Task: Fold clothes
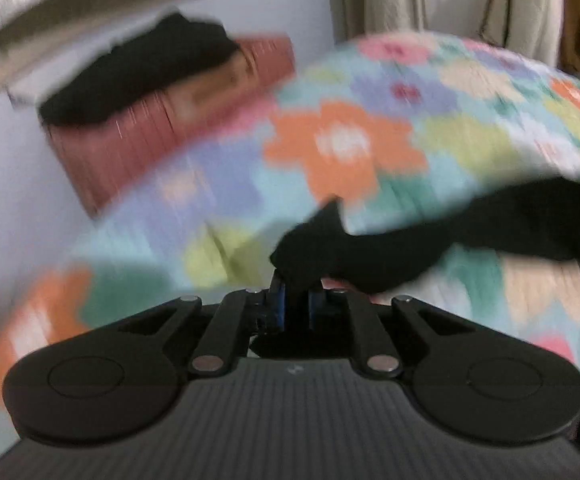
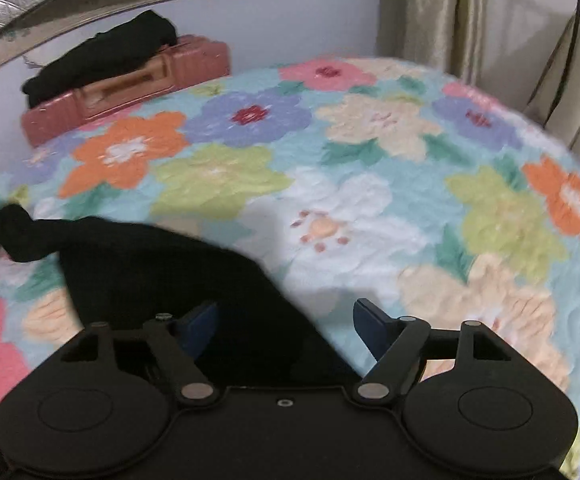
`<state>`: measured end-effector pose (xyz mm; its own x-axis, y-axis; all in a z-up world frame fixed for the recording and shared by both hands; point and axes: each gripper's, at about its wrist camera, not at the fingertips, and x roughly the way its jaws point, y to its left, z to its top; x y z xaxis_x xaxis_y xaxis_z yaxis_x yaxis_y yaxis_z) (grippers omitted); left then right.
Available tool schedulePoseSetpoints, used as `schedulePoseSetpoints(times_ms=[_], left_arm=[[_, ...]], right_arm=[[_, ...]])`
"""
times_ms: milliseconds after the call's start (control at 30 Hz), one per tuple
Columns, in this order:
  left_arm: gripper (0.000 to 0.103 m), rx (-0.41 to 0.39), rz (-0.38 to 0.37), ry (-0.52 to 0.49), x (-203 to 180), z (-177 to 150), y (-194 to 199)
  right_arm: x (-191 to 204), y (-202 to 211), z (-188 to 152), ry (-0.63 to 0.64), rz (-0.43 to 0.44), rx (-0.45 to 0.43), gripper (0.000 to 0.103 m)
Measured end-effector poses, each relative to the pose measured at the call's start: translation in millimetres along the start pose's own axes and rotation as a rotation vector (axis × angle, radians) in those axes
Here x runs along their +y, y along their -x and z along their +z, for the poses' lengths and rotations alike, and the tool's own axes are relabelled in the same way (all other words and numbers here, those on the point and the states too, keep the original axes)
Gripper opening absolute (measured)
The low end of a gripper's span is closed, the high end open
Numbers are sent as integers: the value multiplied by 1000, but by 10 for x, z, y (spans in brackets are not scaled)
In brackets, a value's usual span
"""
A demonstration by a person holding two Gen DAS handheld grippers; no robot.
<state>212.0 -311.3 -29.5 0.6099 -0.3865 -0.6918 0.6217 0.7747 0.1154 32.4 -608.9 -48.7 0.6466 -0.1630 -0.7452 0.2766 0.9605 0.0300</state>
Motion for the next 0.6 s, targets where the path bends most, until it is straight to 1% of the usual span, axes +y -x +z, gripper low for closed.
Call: schedulePoseSetpoints(times_ms=[33, 100, 133, 167, 233, 267, 333, 400, 467, 500, 533, 600], left_arm=[[9, -17, 14, -4, 36, 149, -17], [8, -58, 75, -49, 46, 476, -74], [8, -69, 100, -73, 41, 621, -109], [8, -81, 124, -95, 38, 760, -142], [8, -106, 164, -107, 52, 987, -182], [8, -114, 178, -107, 54, 1103, -220], [8, -110, 203, -98, 46, 1278, -352], [9, -90, 221, -79, 42, 1389, -521], [11, -69, 221, -54, 37, 1398, -734], [11, -61, 223, -45, 32, 1383, -833], [11, -57, 225, -46, 21, 1335, -935], [11, -53, 266, -88, 5, 1213, -1122]], right_arm=[[-9, -41, 18, -8, 26, -4, 79], [-26, -122, 53, -25, 79, -11, 78], [-35, -163, 71, -33, 106, -14, 72], [-26, -201, 87, -28, 106, -16, 45], [38, -268, 118, 15, 36, -14, 1], [40, -273, 129, 17, 14, -30, 0], [-44, -216, 143, -35, 9, -100, 0], [-141, -192, 165, -97, 6, -135, 0], [-182, -232, 192, -105, -10, -140, 0], [-163, -272, 201, -86, -29, -128, 0], [-148, -308, 207, -70, -48, -116, 0], [-136, -366, 210, -51, -78, -94, 0]])
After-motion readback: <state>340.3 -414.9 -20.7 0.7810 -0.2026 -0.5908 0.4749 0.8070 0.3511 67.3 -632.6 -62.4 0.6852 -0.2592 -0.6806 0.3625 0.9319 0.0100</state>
